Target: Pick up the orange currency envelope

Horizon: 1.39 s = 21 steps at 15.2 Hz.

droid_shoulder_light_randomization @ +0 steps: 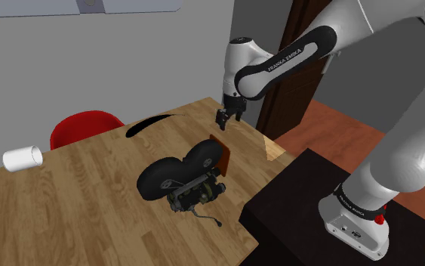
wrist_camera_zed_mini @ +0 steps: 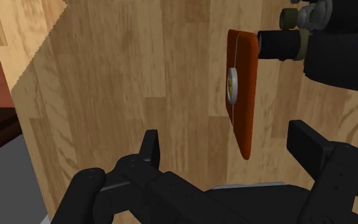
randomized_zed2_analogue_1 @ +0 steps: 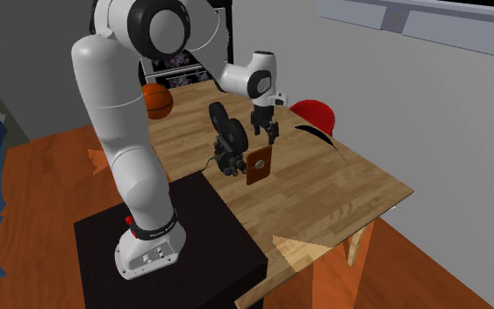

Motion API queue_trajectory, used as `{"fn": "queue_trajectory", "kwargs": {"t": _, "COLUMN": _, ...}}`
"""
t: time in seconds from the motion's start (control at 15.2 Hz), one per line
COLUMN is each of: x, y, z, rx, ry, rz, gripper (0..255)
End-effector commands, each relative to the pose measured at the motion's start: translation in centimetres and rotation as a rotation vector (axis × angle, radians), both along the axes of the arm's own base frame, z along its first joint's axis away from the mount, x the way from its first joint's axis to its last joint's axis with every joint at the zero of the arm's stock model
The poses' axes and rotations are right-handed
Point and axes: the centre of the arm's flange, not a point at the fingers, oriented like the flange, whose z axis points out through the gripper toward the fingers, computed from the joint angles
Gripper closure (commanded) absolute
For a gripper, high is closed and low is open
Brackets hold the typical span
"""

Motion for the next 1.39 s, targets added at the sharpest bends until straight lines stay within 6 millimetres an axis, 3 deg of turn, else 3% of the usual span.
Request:
{"fn": "queue_trajectory", "kwargs": {"t": 0.0, "x": 1.7, "y": 1.0, "z": -2.3, "rx": 0.008, "ry": 0.006, "rz": -0.010, "gripper": 0}}
{"fn": "queue_trajectory", "kwargs": {"t": 0.33, "x": 4.8, "y": 3.1, "z": -7.7, "rx": 0.025, "ry": 0.022, "rz": -0.032, "gripper": 0}}
{"fn": "queue_trajectory", "kwargs": {"t": 0.86, "x": 4.8, "y": 3.1, "z": -11.8, "rx": 0.025, "ry": 0.022, "rz": -0.032, "gripper": 0}}
{"fn": "queue_trajectory", "kwargs": {"t": 0.99, "x": 4.8, "y": 3.1, "z": -11.8, "rx": 0.025, "ry": 0.022, "rz": -0.032, "gripper": 0}}
{"fn": "queue_trajectory", "kwargs": {"t": 1.06, "x": 4.9, "y": 3.1, "z": -11.7, "rx": 0.025, "ry": 0.022, "rz": -0.032, "gripper": 255}}
{"fn": "queue_trajectory", "kwargs": {"t": 1.32, "x": 4.8, "y": 3.1, "z": -11.7, "rx": 0.025, "ry": 0.022, "rz": -0.032, "gripper": 255}}
